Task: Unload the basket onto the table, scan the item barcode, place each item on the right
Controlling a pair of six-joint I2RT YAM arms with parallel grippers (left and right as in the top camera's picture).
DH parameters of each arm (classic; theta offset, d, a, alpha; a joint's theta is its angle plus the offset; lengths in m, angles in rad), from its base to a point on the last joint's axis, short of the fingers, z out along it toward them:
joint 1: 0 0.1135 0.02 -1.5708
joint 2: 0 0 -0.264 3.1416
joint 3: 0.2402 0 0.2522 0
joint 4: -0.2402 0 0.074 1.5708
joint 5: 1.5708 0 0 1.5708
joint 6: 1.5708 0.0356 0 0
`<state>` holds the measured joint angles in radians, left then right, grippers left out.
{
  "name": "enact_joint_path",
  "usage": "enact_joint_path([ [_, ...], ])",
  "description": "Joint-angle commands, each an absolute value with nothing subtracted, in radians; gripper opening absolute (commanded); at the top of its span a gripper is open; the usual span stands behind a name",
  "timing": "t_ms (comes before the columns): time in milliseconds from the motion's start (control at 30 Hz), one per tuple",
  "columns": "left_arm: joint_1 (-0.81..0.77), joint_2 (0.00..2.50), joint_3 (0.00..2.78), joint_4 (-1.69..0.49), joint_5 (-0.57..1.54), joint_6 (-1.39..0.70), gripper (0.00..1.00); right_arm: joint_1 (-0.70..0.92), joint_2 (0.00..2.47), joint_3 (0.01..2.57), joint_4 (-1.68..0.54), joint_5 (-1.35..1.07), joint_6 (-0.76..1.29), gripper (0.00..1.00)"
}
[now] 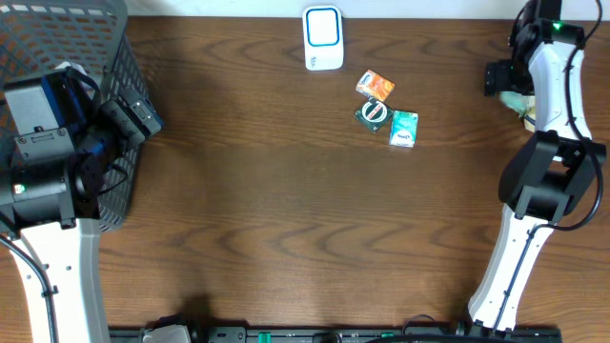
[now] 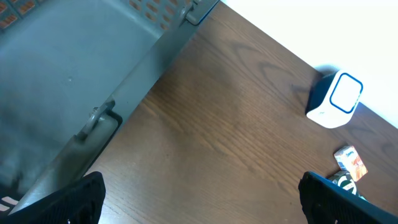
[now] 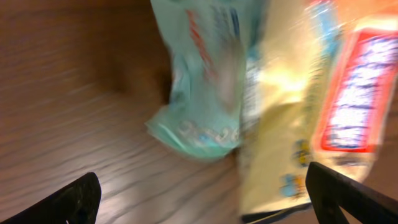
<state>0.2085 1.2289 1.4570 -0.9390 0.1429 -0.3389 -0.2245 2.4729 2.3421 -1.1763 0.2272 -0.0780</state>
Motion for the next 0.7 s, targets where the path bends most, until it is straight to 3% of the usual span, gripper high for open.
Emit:
enact_joint_path([
  [0,0.213,1.229,1.458,-0.942,0.133,-0.326,0.98,-0.217,2.429,2.358,-1.205,-0.033,0.011,0.99],
  [133,0.213,1.229,1.458,-0.942,0.133,-0.326,0.98,-0.184,2.429,2.358,-1.254,-0.286,0.112,0.99],
  [367,0.213,1.229,1.458,-0.942,0.133,-0.326,0.98,-0.046,2.429,2.358,-1.455,-0.558,0.110,0.99],
  [667,0.213,1.229,1.458,-0.942,0.133,-0.326,0.98,0.228,2.426,2.358,-1.439,-0.529,0.066,0.99],
])
